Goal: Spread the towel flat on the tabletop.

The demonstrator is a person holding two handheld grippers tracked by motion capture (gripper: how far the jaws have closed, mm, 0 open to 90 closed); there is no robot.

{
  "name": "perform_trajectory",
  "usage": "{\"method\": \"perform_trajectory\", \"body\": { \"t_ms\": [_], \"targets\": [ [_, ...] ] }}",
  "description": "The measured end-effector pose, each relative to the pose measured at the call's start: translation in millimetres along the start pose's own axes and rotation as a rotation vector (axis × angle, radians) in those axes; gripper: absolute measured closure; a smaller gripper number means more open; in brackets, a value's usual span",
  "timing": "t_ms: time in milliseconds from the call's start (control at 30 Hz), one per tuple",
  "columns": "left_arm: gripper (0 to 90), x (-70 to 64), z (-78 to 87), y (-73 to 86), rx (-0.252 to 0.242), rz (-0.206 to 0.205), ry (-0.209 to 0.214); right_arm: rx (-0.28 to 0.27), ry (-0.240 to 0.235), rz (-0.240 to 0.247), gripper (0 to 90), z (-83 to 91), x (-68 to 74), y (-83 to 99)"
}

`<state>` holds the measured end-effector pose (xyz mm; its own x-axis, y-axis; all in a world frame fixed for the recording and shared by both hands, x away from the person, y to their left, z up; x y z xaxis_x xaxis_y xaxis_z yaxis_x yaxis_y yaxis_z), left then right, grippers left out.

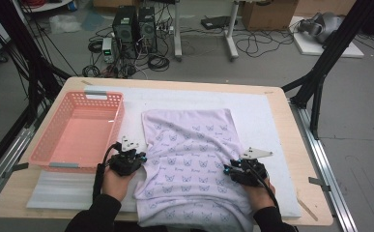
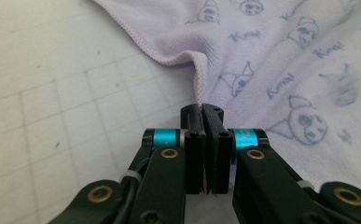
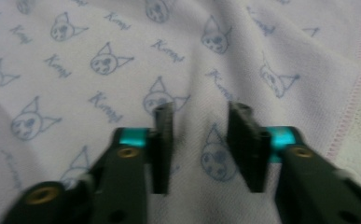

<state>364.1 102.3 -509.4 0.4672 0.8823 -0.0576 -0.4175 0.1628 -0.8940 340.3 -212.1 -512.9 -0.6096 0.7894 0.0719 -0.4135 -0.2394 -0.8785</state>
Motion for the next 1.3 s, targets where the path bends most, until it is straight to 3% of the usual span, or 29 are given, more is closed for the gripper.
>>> {"method": "perform_trajectory", "body": {
  "t_ms": [33,233,333,400,467,567,667,800,900,967,1033,1067,1133,1200,1233,1300],
  "targets": [
    [86.9,0.8,1.5,0.7,-0.001,0.001,-0.003,0.011,-0.016,0.006,86.3,1.4,0.8,0.6],
    [86.8,-0.5,12.3,5.9,0.031,0.033,0.014,0.122,-0.108,0.016,88.1,22.1,14.1,10.3],
    [86.5,-3.8,17.6,8.1,0.052,0.039,0.037,0.164,-0.174,0.011,86.4,34.7,26.5,15.9],
    [81.3,-5.3,17.3,6.9,0.047,0.042,0.052,0.146,-0.177,0.021,76.0,36.2,26.4,11.6],
    [63.9,-6.1,13.2,0.9,0.013,0.064,0.071,0.091,-0.129,0.009,62.8,32.8,13.4,0.9],
    [48.7,-4.4,3.2,-11.8,-0.021,0.078,0.089,0.004,-0.033,-0.029,56.2,23.5,-17.7,-17.1],
    [45.3,-1.1,-11.3,-26.5,-0.055,0.083,0.076,-0.057,0.067,-0.077,52.6,7.4,-52.6,-32.1],
    [44.3,3.3,-33.5,-43.6,-0.091,0.095,0.068,-0.048,0.160,-0.077,51.2,-17.4,-86.3,-41.8],
    [43.9,8.1,-52.3,-50.7,-0.087,0.130,0.091,-0.027,0.186,-0.071,48.2,-35.4,-100.6,-47.8],
    [42.1,15.4,-62.5,-55.5,-0.081,0.135,0.053,-0.017,0.194,-0.075,47.6,-47.5,-108.9,-51.7],
    [41.6,23.2,-69.4,-61.1,-0.109,0.150,0.007,-0.017,0.201,-0.086,47.7,-60.5,-117.1,-53.9],
    [41.0,26.2,-73.3,-61.4,-0.097,0.150,-0.008,-0.012,0.199,-0.103,48.7,-67.6,-119.7,-52.8],
    [41.1,29.6,-80.2,-62.0,-0.089,0.145,-0.027,-0.003,0.196,-0.083,55.1,-78.9,-123.4,-50.0],
    [41.4,31.7,-85.9,-62.9,-0.091,0.137,-0.038,-0.013,0.167,-0.075,81.2,-81.0,-124.5,-52.7],
    [41.4,33.8,-89.0,-62.0,-0.078,0.135,-0.053,-0.001,0.158,-0.050,87.6,-79.2,-126.0,-52.9],
    [41.3,37.1,-94.3,-61.8,-0.070,0.129,-0.072,0.030,0.201,-0.017,88.2,-72.1,-134.7,-50.6]
  ]
}}
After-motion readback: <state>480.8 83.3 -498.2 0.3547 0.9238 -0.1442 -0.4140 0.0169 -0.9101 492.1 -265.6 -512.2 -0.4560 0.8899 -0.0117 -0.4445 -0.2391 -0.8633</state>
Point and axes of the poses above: each handheld gripper's, and its own axes: z roughly backward along the jaws, y roughly out of its underside, x roughly to its left, the point moved 10 cm from there along -z, roughly forward along the jaws, and after that the axes turned 14 degrees about -x, right-handed, at the moved point
